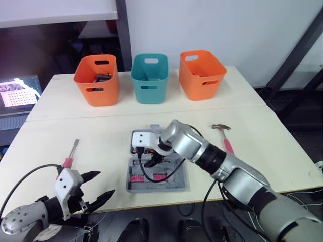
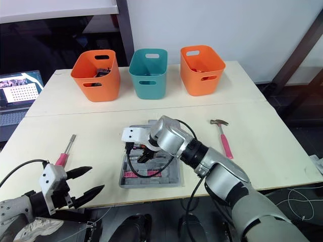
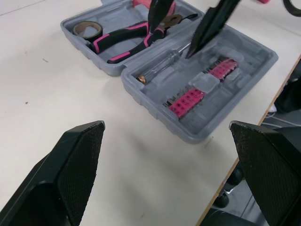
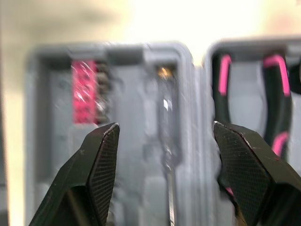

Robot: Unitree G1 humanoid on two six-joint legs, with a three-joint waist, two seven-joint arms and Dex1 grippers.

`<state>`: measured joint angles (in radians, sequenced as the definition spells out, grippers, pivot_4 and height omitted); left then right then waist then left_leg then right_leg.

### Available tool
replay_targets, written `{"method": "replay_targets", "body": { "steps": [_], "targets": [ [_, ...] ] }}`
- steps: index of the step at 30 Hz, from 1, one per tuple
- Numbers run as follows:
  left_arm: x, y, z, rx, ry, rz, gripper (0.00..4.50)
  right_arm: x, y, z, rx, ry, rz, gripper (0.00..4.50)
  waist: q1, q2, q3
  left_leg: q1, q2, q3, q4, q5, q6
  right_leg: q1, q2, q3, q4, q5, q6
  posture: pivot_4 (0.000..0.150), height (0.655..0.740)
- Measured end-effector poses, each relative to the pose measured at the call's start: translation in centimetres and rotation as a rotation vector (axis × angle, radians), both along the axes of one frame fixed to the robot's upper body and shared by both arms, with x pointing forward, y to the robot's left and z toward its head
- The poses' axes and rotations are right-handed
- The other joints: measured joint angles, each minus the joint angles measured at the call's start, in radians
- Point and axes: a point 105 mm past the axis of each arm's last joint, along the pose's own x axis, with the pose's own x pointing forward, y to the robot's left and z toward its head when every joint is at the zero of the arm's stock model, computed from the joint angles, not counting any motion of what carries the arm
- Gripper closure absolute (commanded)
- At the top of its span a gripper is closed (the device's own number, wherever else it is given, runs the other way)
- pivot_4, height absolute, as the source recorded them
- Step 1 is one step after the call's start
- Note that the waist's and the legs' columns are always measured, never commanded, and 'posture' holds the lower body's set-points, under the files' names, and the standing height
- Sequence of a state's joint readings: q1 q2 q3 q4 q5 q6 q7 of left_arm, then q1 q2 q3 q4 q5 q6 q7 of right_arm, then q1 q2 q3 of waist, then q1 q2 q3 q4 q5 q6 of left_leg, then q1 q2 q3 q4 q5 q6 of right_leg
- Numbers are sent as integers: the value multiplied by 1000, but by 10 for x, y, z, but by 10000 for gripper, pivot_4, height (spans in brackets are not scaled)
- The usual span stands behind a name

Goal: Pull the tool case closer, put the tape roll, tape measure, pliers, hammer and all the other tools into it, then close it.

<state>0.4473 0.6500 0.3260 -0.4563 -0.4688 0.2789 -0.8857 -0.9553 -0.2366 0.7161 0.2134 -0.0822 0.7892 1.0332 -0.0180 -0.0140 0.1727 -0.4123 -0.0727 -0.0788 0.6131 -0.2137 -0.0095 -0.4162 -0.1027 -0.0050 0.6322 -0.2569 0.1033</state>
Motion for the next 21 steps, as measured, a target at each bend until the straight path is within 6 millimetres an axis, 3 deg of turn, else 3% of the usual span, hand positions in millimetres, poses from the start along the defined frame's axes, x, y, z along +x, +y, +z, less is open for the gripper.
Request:
{"method": "replay_targets", "body": {
  "steps": [1, 4, 9, 15, 21],
  "targets": [
    [2, 0, 0, -1, -4, 0, 0, 0, -1, 1, 42, -16, 3, 11321, 0, 0, 0, 0, 0, 0, 0, 0, 0, 0, 0, 0, 0, 0, 0, 1500, 7329],
    [4, -1, 2, -4, -12, -10, 0, 1, -10, -1, 103, -30, -13, 20221, 1, 0, 0, 0, 0, 0, 0, 0, 0, 1, 0, 0, 0, 0, 0, 1500, 7329],
    [7, -5, 0, -11, -4, -43, 0, -5, -18, -13, 136, 45, -31, 44675, -2, 0, 0, 0, 1, 0, 0, 0, 0, 1, 0, 0, 0, 0, 0, 1500, 7329],
    [10, 0, -1, -4, 6, -45, 0, 4, -22, -24, 143, 42, -87, 44675, -1, 0, 0, 1, 1, 0, 0, 0, 0, 1, 0, 0, 0, 0, 0, 1500, 7329],
    [12, -1, -1, -1, 6, -59, 0, 8, -22, -22, 163, 34, -111, 44675, 0, 0, 0, 1, 1, 0, 0, 0, 0, 1, 0, 0, 0, 0, 0, 1500, 7329]
  ]
}}
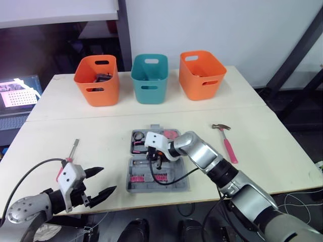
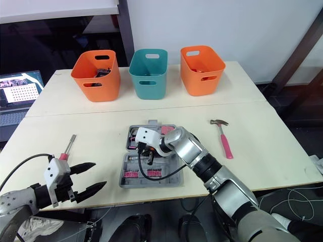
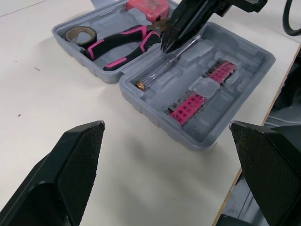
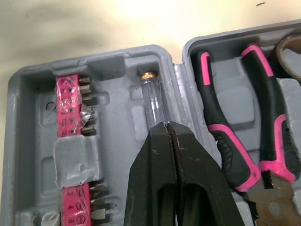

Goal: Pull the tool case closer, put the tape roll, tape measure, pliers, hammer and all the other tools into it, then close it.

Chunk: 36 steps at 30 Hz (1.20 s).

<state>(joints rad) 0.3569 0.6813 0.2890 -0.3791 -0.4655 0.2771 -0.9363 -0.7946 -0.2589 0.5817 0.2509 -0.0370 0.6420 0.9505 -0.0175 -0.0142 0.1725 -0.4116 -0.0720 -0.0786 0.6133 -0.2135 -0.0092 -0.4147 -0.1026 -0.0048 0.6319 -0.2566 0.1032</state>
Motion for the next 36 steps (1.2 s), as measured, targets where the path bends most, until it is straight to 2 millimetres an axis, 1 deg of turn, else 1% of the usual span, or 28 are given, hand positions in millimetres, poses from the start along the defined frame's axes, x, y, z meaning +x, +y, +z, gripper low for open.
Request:
{"method": "replay_targets", "body": {
  "steps": [3, 6, 8, 11, 13, 17, 18, 20, 21, 22, 24, 26, 27, 29, 32, 34, 36],
  "targets": [
    [0, 1, -1, 5, 4, 1, 0, 0, -3, -3, -9, 6, -7, 44675, 0, 0, 0, 0, 0, 0, 0, 0, 0, 0, 0, 0, 0, 0, 0, 1500, 7329],
    [0, 2, -2, 6, 8, 5, 0, -5, -12, -23, -42, 54, -15, 44675, 1, 0, 0, 0, 0, 0, 0, 0, 0, 1, 0, 0, 0, 0, 0, 1500, 7329],
    [0, 3, -3, 7, 11, 8, 0, -10, -11, -32, -47, 67, 1, 44675, 1, 0, -1, 4, 0, 0, 0, 0, 0, 4, 0, 0, 0, -1, -1, 1500, 7329],
    [1, 2, -2, 8, 5, 4, 0, -8, -10, -38, -38, 66, -7, 44675, 1, 1, -6, 6, 0, 0, 0, 0, 0, 7, 0, 0, -1, -2, -3, 1500, 7329],
    [1, 2, -3, 8, 5, 5, 0, -7, -12, -37, -15, 73, -24, 44675, 5, 0, -8, 6, 0, -1, 0, 0, 0, 7, 0, 0, -2, -2, -3, 1500, 7329],
    [2, 2, -4, 5, 10, 7, 0, -14, -15, -32, 106, 107, -52, 44675, 6, 0, -8, 3, 0, -1, 0, 0, 0, 5, 0, 0, -1, -1, -2, 1500, 7329],
    [3, 2, -4, 3, 12, 5, 0, -17, -15, -26, 157, 103, -50, 44675, 5, 0, -7, 3, 0, -1, 0, 0, 0, 5, 0, 0, -1, -1, -1, 1500, 7329],
    [4, 0, -7, -4, 19, 1, 0, -19, -16, -7, 279, 61, -42, 44675, 5, 0, -7, 3, 0, -1, 0, 0, 0, 5, 0, 0, -1, 0, 0, 1500, 7329],
    [6, 0, -7, -9, 18, -1, 0, -20, -18, 6, 322, 21, -29, 44675, 5, 1, -7, 3, 0, -1, 0, 0, 0, 5, 0, 0, -1, 0, 0, 1500, 7329],
    [9, -1, -6, -12, 12, -2, 0, -21, -22, 14, 333, -4, -18, 44675, 5, 1, -7, 3, 0, -1, 0, 0, 0, 5, 0, 0, -1, 0, 0, 1500, 7329],
    [15, -1, -3, -18, -10, -3, 0, -23, -36, 31, 354, -22, -14, 44675, 5, 0, -7, 3, 0, -1, 0, 0, 0, 5, 0, 0, -2, -1, -2, 1500, 7329],
    [20, 1, -3, -23, -5, 5, 0, -26, -50, 41, 371, -8, -36, 44675, 7, 0, -7, 3, 0, -1, 0, 0, 0, 6, -1, 0, -2, -2, -3, 1500, 7329],
    [22, 2, -6, -22, 25, 10, 0, -29, -59, 44, 369, 2, -49, 44675, 10, 0, -7, 3, 0, -1, 0, 0, 0, 6, -1, 0, -2, -2, -3, 1500, 7329],
    [25, 4, -15, 0, 81, 12, 0, -34, -75, 45, 356, 19, -85, 44675, 10, 0, -7, 2, 0, -1, 0, 0, 0, 6, -1, 0, -2, -2, -3, 1500, 7329],
    [30, 5, -20, 20, 103, -10, 0, -43, -104, 42, 341, 51, -174, 44675, 10, 0, -7, 1, 0, -1, 0, 0, 0, 8, -1, 0, -2, -2, -3, 1500, 7329],
    [39, 10, -15, 24, 90, -28, 0, -49, -121, 38, 329, 64, -233, 44675, 11, 0, -7, 1, 1, -1, 0, 0, 0, 7, -2, 0, -2, -2, -3, 1500, 7329],
    [48, 13, -8, 29, 69, -43, 0, -52, -132, 36, 315, 60, -276, 44675, 9, 0, -7, 1, 0, -1, 0, 0, 0, 7, -2, 0, -2, -2, -3, 1500, 7329]
  ]
}}
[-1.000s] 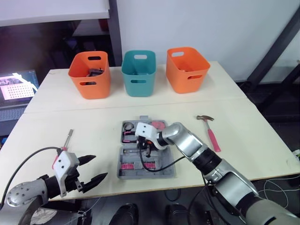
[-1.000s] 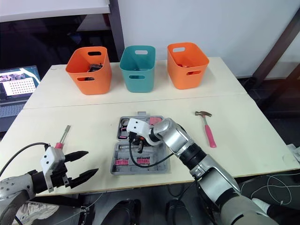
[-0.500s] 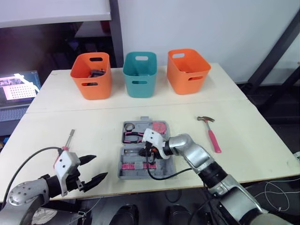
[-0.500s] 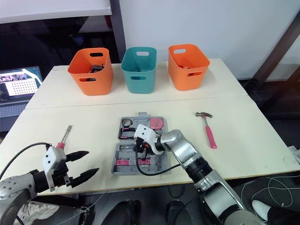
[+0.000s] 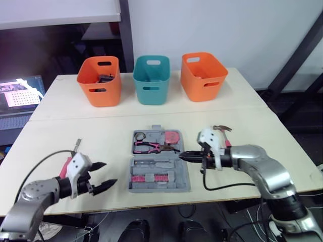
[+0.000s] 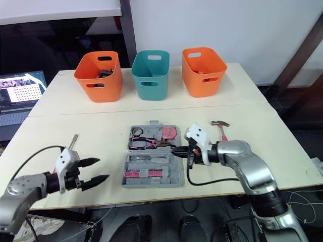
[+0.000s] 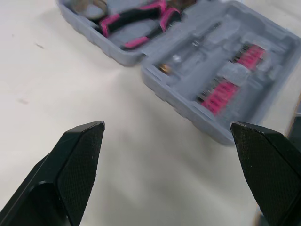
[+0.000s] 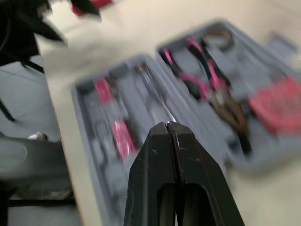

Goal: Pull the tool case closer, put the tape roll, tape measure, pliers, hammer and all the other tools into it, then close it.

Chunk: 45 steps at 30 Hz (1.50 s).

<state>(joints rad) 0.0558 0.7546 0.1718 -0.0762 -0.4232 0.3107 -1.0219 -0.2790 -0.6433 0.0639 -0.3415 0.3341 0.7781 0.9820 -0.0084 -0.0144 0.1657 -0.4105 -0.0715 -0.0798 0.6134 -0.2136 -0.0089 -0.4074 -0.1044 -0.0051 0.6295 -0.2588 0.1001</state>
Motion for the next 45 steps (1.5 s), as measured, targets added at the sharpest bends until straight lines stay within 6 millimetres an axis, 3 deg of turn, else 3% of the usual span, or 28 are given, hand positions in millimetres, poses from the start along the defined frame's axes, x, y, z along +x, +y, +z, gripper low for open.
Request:
{"method": "replay_targets", "body": {
  "steps": [5, 13, 15, 18, 21, 29, 39, 45],
  "targets": [
    [24, 9, 15, 0, -45, -33, 0, -7, -31, -11, -91, 1, -93, 44675, -2, 0, 0, -1, 0, 1, 0, 0, 0, 0, 0, 0, -1, 0, 0, 1500, 7329],
    [43, 9, 16, 28, -48, -94, 0, -8, -52, -17, -104, -29, -213, 44675, 2, -1, 1, -1, 0, 1, 0, 0, 0, 0, -1, 0, -1, 1, 1, 1500, 7329],
    [44, 11, 14, 39, -44, -103, 0, -8, -56, -18, -112, -45, -234, 44675, 1, -1, 1, -1, 0, 1, 0, 0, 0, 0, -1, 0, -1, 1, 2, 1500, 7377],
    [47, 8, 12, 54, -40, -129, 0, -12, -61, -23, -130, -56, -255, 44675, -17, 1, 2, -2, -26, -39, 0, 4, 6, 14, -20, -39, 4, -7, 12, 1500, 7400],
    [48, 7, 11, 64, -35, -139, 0, -11, -62, -25, -111, -54, -292, 44675, -16, 4, 4, 0, -54, -89, 0, 6, 6, 18, -20, -47, 6, -16, 22, 1500, 7400],
    [55, 4, 17, 84, -58, -146, 0, -15, -71, -32, -122, -41, -340, 44675, 14, 7, 5, 0, -52, -81, 0, 8, 0, 17, -20, -34, 5, -13, 16, 1500, 7400],
    [62, -9, 22, 92, -83, -159, 0, 5, -80, -25, -129, -91, -380, 44675, 19, 6, 5, 0, -52, -77, -2, 8, 0, 15, -20, -30, 4, -13, 16, 1500, 7400],
    [59, -11, 21, 76, -59, -149, 0, 5, -81, -25, -120, -86, -384, 44675, 19, 6, 5, 0, -52, -76, -1, 8, 0, 15, -20, -28, 4, -13, 16, 1500, 7400]
  ]
}}
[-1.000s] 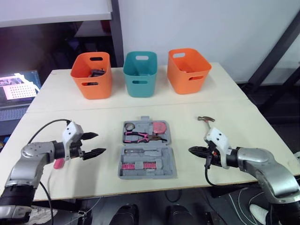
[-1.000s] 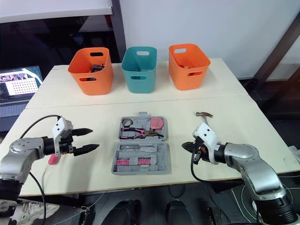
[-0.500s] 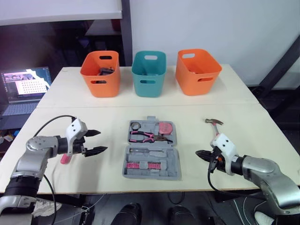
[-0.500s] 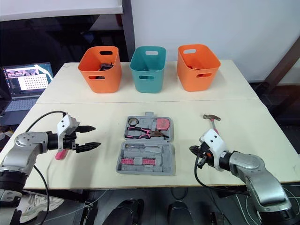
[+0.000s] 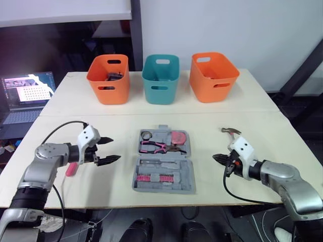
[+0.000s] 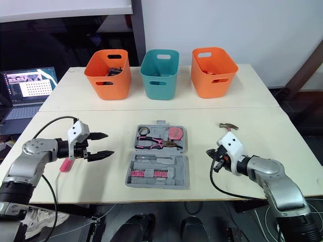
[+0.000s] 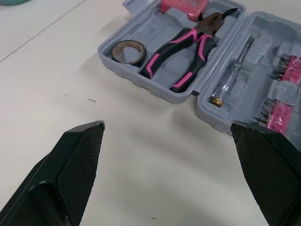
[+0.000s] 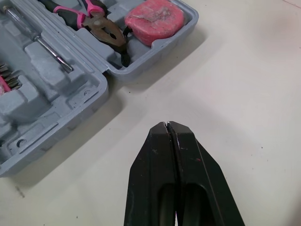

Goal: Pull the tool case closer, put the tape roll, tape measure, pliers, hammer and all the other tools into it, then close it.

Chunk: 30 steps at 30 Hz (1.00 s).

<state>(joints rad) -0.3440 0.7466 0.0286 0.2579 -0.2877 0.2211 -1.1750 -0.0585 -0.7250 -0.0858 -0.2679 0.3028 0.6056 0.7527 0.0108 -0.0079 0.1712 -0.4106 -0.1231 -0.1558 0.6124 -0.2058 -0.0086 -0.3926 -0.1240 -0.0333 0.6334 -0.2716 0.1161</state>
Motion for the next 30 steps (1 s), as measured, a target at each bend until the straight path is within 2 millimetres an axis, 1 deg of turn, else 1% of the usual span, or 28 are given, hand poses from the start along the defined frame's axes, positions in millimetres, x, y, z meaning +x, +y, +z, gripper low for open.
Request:
{"method": "replay_targets", "body": {
  "steps": [3, 5, 6, 7, 10, 11, 13, 15, 17, 20, 21, 23, 25, 28, 30],
  "targets": [
    [-2, 4, -1, -30, 19, 31, 0, -1, 1, 1, 32, 14, 1, 36501, -1, 0, 0, 0, 0, 0, 0, 0, 0, 0, 0, 0, 0, 0, 0, 1500, 7400],
    [-3, 8, 2, -47, 10, 58, 0, -1, 2, 2, 54, 25, 4, 27280, -1, 0, 0, 0, 0, 0, 0, 0, 0, 0, 0, 0, 0, 0, 0, 1500, 7400],
    [-5, 10, 4, -60, 1, 70, 0, 0, 3, 4, 67, 30, 14, 21618, -2, 0, 0, 0, 1, 1, 0, 0, 0, 0, 0, 1, 0, 0, 0, 1500, 7400],
    [-6, 11, 5, -64, -2, 81, 0, 1, 4, 6, 72, 27, 21, 17554, -2, 0, 0, 0, 1, 1, 0, 0, 0, -1, -1, 1, 0, 0, 0, 1500, 7400],
    [-15, 19, 4, -78, -8, 128, 0, 5, 8, 14, 84, 12, 49, 2500, -3, 0, 0, 0, 1, 2, 0, 0, 0, -1, -1, 2, 0, 0, 0, 1500, 7400],
    [-20, 22, 2, -81, -7, 145, 0, 7, 10, 16, 85, 7, 58, 639, -5, 0, 0, 0, 1, 3, 0, 0, 0, -1, -1, 3, 0, 0, 0, 1500, 7400],
    [-29, 26, -2, -85, 1, 171, 0, 11, 10, 19, 81, 5, 65, 639, -3, 0, 0, 0, 1, 3, -1, 0, 0, -1, -1, 3, 0, 0, 0, 1500, 7400],
    [-35, 26, -3, -86, 0, 178, 0, 14, 6, 17, 72, 12, 47, 639, 2, 0, 0, 0, 1, 4, 0, 0, 0, -1, -1, 3, 0, 0, 0, 1500, 7400],
    [-37, 23, 2, -96, -16, 169, 0, 20, -2, 15, 57, 11, 6, 639, 7, 0, 0, 0, 1, 4, 0, 0, 0, -3, -2, 3, 0, 0, -1, 1500, 7400],
    [-36, 11, 16, -104, -62, 116, 0, 28, -18, 13, 21, -33, -99, 639, 8, 0, 0, 0, 1, 5, 0, 0, 0, -3, -2, 3, -1, 0, -1, 1500, 7400],
    [-35, 5, 22, -105, -78, 89, 0, 27, -25, 13, 18, -45, -134, 639, 10, 0, 0, 0, 1, 5, 0, 0, 0, -3, -2, 3, -1, 0, -1, 1500, 7400],
    [-32, -13, 37, -129, -88, 2, 0, 14, -42, 9, 20, -51, -211, 639, 24, 0, 0, -1, 1, 4, -1, 0, 0, -2, -2, 3, 0, 0, 0, 1500, 7400],
    [-31, -34, 49, -142, -86, -99, 0, -2, -52, 1, 30, -39, -272, 639, 29, 1, 0, -1, 1, 6, -1, -1, 1, -2, 0, 4, 0, 0, 0, 1500, 7400],
    [-29, -59, 55, -143, -57, -217, 0, -20, -63, -6, 35, -37, -368, 639, 25, 2, 0, -1, 1, 9, -1, -1, 1, -3, 0, 6, 0, 0, 0, 1500, 7400],
    [-28, -74, 59, -151, -48, -284, 0, -26, -67, -8, 18, -49, -423, 639, 17, 2, 0, 1, 3, 12, 0, -1, 1, -3, 1, 7, 0, 1, -1, 1500, 7400]
  ]
}}
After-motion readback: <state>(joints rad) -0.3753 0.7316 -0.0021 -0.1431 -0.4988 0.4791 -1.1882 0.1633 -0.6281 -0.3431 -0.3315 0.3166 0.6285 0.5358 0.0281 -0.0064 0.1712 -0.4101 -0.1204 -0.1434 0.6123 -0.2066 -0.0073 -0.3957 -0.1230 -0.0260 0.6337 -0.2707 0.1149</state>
